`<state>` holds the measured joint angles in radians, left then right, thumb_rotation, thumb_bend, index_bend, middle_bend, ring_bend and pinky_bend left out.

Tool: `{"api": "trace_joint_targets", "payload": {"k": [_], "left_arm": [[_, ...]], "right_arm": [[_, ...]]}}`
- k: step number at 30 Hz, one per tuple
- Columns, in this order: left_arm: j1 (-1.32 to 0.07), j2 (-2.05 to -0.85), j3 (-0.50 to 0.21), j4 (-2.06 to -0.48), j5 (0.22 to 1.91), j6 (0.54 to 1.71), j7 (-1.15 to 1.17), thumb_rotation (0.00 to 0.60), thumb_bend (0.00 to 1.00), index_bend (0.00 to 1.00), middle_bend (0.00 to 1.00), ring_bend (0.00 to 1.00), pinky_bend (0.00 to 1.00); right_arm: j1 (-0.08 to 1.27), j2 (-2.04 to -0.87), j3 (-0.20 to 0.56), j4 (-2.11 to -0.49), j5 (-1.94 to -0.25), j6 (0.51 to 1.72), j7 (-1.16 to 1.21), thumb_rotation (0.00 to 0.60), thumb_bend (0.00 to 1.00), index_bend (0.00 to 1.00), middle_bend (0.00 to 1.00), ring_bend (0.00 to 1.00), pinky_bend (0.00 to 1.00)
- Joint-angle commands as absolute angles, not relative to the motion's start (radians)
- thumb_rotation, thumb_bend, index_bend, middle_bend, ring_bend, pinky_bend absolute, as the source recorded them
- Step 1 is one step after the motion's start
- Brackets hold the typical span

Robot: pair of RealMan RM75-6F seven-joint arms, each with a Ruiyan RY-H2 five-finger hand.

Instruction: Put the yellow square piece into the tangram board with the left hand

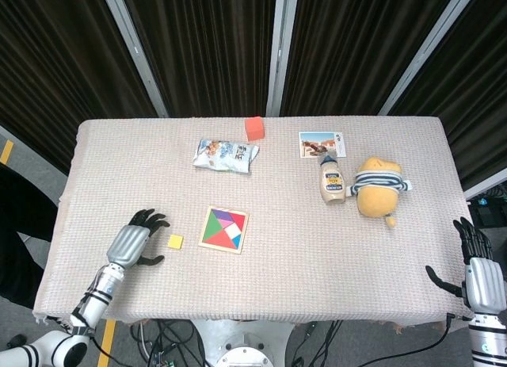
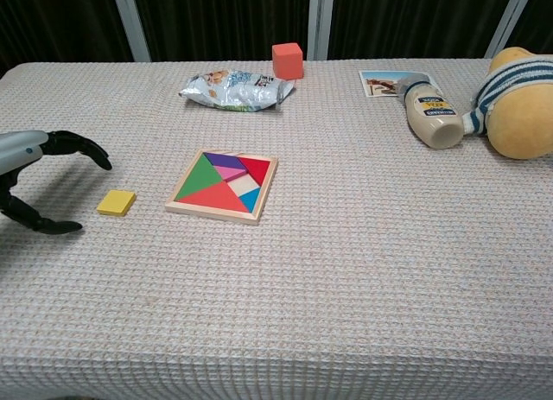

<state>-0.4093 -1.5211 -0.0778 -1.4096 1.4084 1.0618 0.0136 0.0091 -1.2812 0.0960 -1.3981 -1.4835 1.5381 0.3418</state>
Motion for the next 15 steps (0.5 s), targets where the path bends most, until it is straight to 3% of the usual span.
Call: {"api": "trace_joint_targets", "payload": {"k": [1,15], "left_arm": [[-0.416,-1.525,-0.079,-1.408,1.404,1.056,0.011,0.6,0.18,0.25,0.14,0.0,0.04],[-0.446,-1.54,-0.075,-1.397,1.38,1.025,-0.002,0.6,0.22,0.29,0.14,0.0,0.04]], "right_arm": [[0.009,-1.282,0.096,-1.395,-1.481,1.536,0.345,0.6,0.12,0.0,0.0,0.0,0.0],[0.009,-1.283,0.095,-1.382,-1.474,1.529,0.359,0.6,0.13,0.0,0.0,0.0,0.0]]}}
